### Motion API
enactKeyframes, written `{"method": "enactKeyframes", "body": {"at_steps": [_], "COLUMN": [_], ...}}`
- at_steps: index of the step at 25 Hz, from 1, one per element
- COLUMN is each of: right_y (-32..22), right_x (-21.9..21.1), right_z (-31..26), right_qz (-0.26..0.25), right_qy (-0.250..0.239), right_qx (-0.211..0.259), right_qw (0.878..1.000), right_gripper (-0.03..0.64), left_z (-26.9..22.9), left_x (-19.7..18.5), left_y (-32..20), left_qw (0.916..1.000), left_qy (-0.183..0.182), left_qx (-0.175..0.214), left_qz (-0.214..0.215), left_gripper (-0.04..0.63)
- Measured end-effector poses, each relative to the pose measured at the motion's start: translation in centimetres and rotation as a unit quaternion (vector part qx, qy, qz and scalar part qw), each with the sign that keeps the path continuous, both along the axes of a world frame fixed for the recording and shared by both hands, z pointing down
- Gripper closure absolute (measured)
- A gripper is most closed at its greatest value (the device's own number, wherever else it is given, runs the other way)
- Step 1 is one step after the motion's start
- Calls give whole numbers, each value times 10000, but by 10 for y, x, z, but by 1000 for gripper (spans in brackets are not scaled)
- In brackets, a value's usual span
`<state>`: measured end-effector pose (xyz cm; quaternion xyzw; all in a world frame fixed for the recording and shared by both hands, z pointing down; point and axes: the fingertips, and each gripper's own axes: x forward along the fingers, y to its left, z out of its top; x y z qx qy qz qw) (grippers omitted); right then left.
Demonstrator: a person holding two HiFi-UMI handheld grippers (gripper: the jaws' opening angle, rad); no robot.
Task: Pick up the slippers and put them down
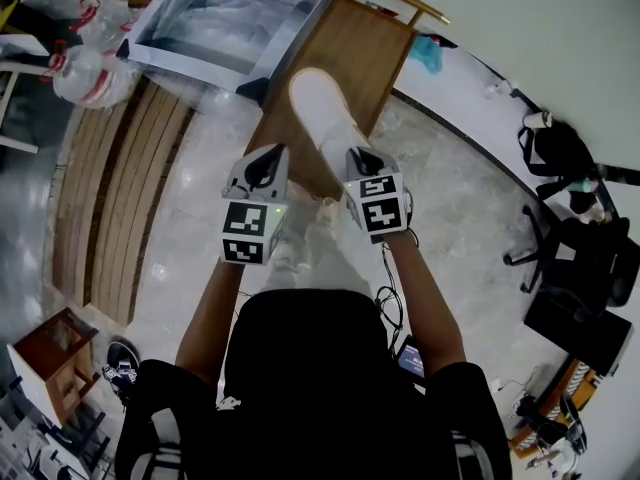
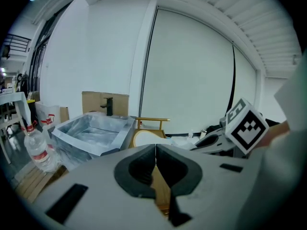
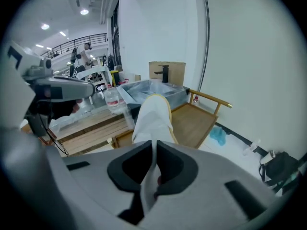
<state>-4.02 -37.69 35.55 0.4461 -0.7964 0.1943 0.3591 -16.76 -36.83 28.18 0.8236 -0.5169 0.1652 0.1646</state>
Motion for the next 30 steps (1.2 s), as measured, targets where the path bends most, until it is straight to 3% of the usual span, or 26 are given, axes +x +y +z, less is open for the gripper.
{"method": "enactKeyframes", "body": {"at_steps": [14,30], "right_y": [44,127], "right_x": [15,43], "right_z": [-78,-113], "right_qz": [477,1326], "right_qy": [-145,-328], "right_qx": [792,1169], "right_qw": [9956,9837], "right_gripper": [603,603], "left_z": [-42,-78], "left_x": [16,45], "left_y": [44,113], "left_qw": [9981,9902], "left_qy": [88,339], "left_qx": [412,687], "left_qz": [440,1170], "left_gripper": [589,589]}}
